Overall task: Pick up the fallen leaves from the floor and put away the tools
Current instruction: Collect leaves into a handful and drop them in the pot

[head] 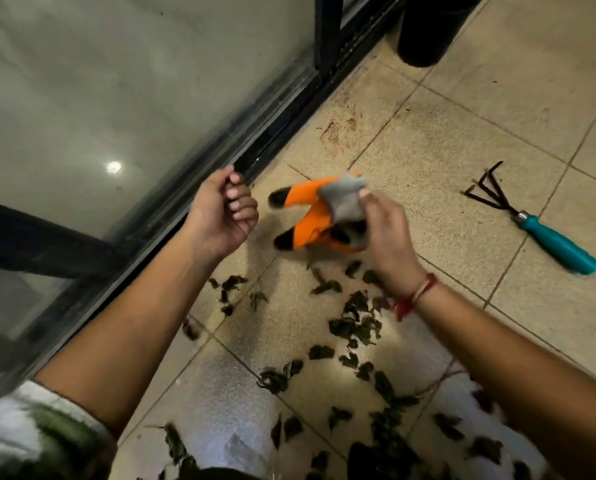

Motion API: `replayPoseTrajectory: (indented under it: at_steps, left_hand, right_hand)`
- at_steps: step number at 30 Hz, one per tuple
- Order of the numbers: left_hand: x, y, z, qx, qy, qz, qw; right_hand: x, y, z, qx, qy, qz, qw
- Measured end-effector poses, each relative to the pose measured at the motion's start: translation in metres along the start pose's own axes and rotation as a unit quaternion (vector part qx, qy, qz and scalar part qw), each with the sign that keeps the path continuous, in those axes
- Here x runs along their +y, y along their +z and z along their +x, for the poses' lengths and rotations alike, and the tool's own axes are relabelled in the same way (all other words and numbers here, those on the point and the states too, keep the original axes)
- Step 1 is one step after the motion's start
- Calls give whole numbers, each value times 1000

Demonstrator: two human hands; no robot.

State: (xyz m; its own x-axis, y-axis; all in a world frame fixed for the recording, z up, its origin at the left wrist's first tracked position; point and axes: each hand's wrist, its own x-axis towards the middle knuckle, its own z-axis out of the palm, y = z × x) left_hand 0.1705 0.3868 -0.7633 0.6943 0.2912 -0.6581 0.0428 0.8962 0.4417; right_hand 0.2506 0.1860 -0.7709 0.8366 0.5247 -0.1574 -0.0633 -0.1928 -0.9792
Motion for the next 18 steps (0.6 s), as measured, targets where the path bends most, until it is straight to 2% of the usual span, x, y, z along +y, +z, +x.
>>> replayPoseTrajectory:
  at_steps: [3,5,7,9,10,11,13,15,16,17,18]
  left_hand:
    - [7,9,-8,1,23,-6,1000]
    - [6,7,-10,10,25,-13,1000]
    - [4,-4,-13,29,28,-26,999]
    - [2,-22,-14,48,30,-38,998]
    - [1,-32,-15,54,27,-44,997]
    - [-1,-40,-15,54,21,-45,997]
    - [-6,-54,-15,43,9,-37,998]
    - [-10,-61,-15,39,4,-27,999]
    - [-13,-63,-14,41,3,-24,999]
    - [-15,-64,-13,44,2,-24,999]
    - [-18,-63,-12,45,2,-25,999]
  right_hand:
    - [-16,-35,41,101,-93,-31,990]
    - [-17,-60,66,120,-171,-125,970]
    - [-7,-81,88,110,-200,-285,931]
    - [12,-95,100,79,-178,-431,881]
    - [25,-98,102,50,-160,-462,871]
    - [35,-98,98,24,-143,-462,875]
    - [49,-99,91,17,-89,-362,928]
    - [56,-105,93,96,-25,-206,973]
    - [58,-111,98,147,7,-141,979]
    - [58,-119,102,162,51,-72,983]
    - [52,-126,105,141,82,-10,987]
